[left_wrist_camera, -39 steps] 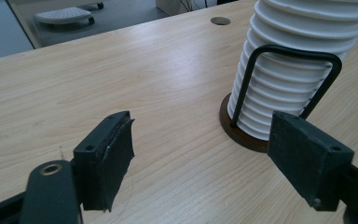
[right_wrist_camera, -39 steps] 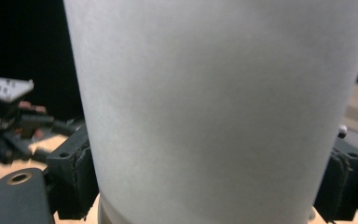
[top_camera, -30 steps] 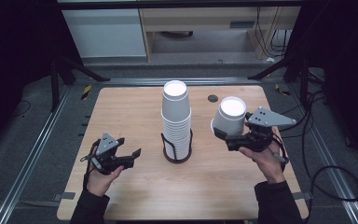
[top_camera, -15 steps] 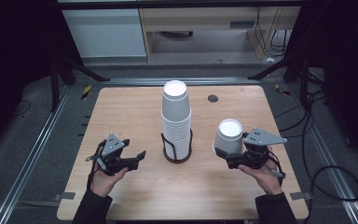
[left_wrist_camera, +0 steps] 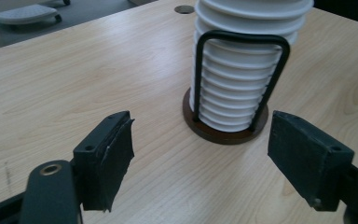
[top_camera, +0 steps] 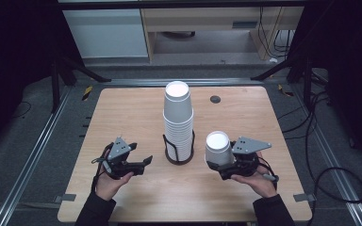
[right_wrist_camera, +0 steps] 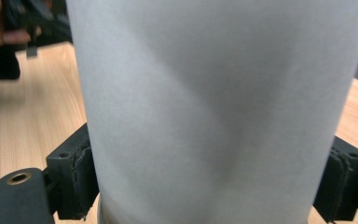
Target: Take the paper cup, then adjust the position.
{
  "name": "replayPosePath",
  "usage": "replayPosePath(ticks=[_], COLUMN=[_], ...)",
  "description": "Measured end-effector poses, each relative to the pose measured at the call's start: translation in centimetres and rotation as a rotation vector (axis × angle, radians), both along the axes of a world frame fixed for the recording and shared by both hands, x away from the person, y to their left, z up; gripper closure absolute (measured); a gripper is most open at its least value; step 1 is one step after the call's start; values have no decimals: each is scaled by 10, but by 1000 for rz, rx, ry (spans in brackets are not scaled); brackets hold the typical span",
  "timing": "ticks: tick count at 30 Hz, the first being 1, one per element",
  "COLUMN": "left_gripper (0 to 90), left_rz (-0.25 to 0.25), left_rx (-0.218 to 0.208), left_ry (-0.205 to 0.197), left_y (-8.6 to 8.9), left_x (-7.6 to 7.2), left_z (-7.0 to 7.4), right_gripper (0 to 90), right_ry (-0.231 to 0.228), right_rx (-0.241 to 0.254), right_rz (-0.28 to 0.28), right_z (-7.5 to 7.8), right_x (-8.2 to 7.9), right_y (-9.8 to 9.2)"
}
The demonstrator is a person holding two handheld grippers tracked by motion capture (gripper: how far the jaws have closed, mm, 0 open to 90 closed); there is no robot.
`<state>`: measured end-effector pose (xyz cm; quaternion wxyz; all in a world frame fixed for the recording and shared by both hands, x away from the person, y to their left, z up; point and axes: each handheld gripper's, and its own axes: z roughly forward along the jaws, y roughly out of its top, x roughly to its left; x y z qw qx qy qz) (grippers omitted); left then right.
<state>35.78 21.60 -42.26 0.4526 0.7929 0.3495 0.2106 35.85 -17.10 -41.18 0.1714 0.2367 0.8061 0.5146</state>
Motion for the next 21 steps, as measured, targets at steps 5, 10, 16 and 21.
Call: replayPosePath(ticks=[5,10,16,21], left_gripper=[217,213,202,188], left_rz=[-64,-122,-178,-218], left_rx=[-20,-4,8,4], left_ry=[0,1,4,8], left_y=[-3,-11,-22,-30], left_x=[-4,-9,-15,-19], left_z=[4,6,8,10], right_gripper=[134,134,133,133], right_ry=[17,31,45,52], right_rx=[-43,-85,-137,-160], right_rz=[66,134,203,238], right_z=[-6,-13,-19,-23], right_x=[-1,-1,-3,-4], right_y=[11,20,32,41])
